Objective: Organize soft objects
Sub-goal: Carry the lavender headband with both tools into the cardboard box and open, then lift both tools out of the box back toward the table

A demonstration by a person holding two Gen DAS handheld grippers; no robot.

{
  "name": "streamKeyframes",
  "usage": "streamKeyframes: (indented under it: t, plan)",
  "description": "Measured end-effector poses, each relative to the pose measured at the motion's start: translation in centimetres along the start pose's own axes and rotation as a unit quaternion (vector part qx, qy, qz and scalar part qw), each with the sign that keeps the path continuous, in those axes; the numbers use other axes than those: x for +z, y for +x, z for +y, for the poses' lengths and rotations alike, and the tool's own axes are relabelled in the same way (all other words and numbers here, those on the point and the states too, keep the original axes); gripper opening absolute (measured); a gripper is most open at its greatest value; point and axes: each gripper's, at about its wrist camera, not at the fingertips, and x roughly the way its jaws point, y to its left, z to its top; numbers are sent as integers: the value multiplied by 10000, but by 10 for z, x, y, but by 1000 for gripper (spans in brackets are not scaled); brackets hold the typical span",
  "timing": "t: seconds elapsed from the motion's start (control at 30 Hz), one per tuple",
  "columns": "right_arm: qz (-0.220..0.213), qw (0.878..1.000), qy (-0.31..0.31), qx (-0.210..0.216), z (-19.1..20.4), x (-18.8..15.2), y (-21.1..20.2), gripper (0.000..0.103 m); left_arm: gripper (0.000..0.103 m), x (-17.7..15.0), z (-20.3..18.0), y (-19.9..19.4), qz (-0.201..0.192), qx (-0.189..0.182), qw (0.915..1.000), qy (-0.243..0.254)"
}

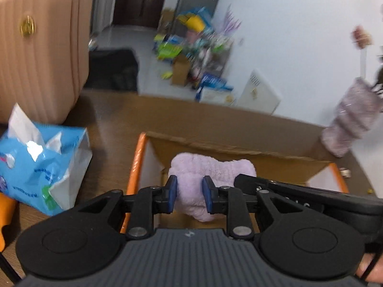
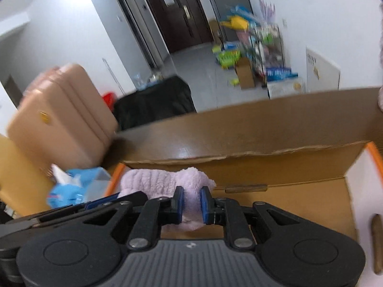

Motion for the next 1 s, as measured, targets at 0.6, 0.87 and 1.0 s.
streamKeyframes:
  t: [0.6,0.87,1.0]
  plan:
    - [-1404,9830,-859,-819,-22,-26,-198,98,93,-24,11,-180,-1821,545,9791,720]
    - [-2471,9570,-1082,-1062,-32,-81,-298,101,101,-59,-12,-255,-2528,767,9608,846]
    - [-2659,9518,-1073,-1085,-25,-102,-324,101,101,-82,-24,-280,-2693,796,9557,877]
